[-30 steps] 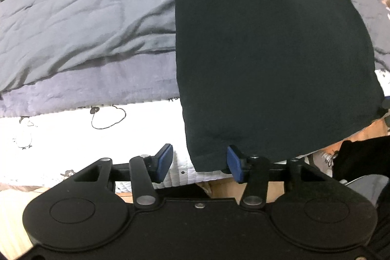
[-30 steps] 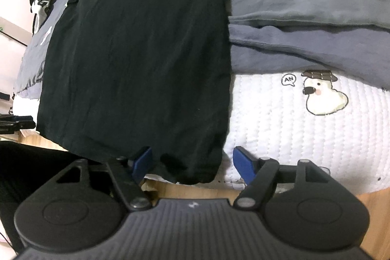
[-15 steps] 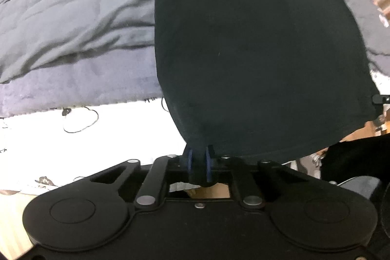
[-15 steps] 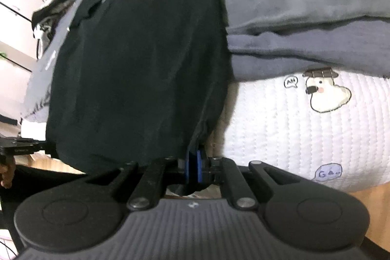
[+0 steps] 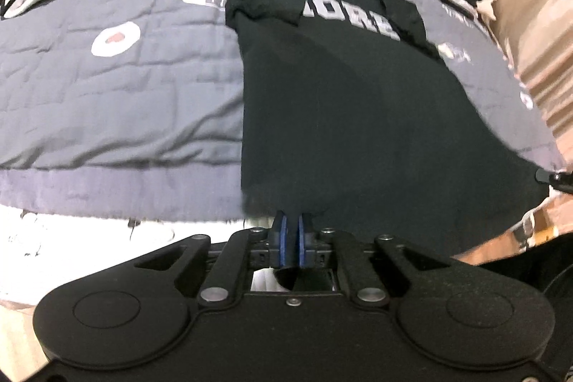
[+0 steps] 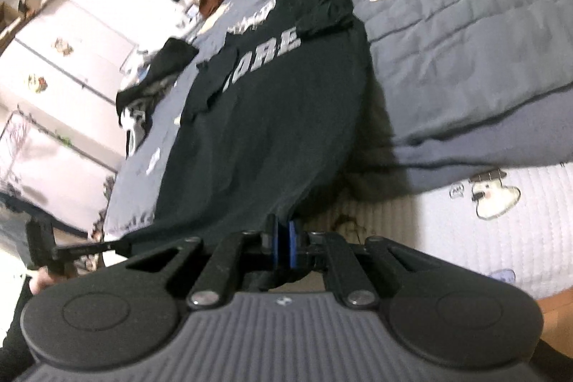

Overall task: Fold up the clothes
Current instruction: 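Grasp the sweatshirt hem with the left gripper while the right gripper grasps beside it, then lift the hem with both grippers and fold it toward the collar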

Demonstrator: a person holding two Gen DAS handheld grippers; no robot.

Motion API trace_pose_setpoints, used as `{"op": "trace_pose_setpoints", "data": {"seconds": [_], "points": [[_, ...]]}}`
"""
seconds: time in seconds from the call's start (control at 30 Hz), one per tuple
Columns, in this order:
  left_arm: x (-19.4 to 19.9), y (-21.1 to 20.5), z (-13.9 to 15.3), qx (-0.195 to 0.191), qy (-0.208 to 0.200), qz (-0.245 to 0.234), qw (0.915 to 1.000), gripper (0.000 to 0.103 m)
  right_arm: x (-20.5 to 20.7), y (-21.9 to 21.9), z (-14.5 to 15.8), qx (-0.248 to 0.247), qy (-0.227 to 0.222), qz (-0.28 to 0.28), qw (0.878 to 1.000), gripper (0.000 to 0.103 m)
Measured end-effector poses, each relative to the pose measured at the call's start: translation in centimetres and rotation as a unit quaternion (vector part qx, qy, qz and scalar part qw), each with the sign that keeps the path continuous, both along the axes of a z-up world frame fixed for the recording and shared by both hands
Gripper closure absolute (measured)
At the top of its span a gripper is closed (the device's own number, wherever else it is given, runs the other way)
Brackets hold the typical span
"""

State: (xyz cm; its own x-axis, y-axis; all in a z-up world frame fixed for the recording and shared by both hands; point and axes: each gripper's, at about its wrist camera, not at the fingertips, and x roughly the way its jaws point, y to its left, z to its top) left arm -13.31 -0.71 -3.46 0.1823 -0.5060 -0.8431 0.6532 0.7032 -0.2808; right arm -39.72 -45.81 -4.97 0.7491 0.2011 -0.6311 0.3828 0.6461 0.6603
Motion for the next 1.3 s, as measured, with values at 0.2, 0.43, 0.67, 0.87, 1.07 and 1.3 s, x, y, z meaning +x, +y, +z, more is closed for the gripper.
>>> {"op": "trace_pose_setpoints", "data": {"seconds": [0.2, 0.43, 0.67, 0.87, 1.07, 1.3], "points": [[2.2, -2.3, 0.1, -0.025, -0.010, 0.014, 0.9995, 0.097, 2.1, -1.4, 0.3, 0.023, -0.038, -0.028, 0.999, 0.097], [5.3, -5.8, -1.6, -0.017, -0.013, 0.026, 0.9994, 0.097, 6.2, -3.7, -0.8, 0.033, -0.038, -0.053, 0.997, 0.097], [7.6, -7.9, -4.5, -0.017, 0.003, 0.045, 0.9988, 0.096, 9.8, -5.7, -5.0, 0.041, -0.007, -0.069, 0.997, 0.097], [7.2, -6.1, -2.8, -0.042, -0.017, 0.047, 0.9978, 0.089, 10.0, -5.7, -4.8, 0.012, -0.018, -0.048, 0.999, 0.094], [5.4, -3.2, 0.5, -0.041, -0.077, 0.035, 0.9956, 0.054, 9.5, -5.5, -3.2, -0.013, -0.028, -0.028, 0.999, 0.087], [1.2, -3.0, -0.6, 0.058, -0.119, -0.070, 0.9887, 0.054, 8.7, -6.0, -2.4, -0.023, -0.035, -0.045, 0.998, 0.076]]}}
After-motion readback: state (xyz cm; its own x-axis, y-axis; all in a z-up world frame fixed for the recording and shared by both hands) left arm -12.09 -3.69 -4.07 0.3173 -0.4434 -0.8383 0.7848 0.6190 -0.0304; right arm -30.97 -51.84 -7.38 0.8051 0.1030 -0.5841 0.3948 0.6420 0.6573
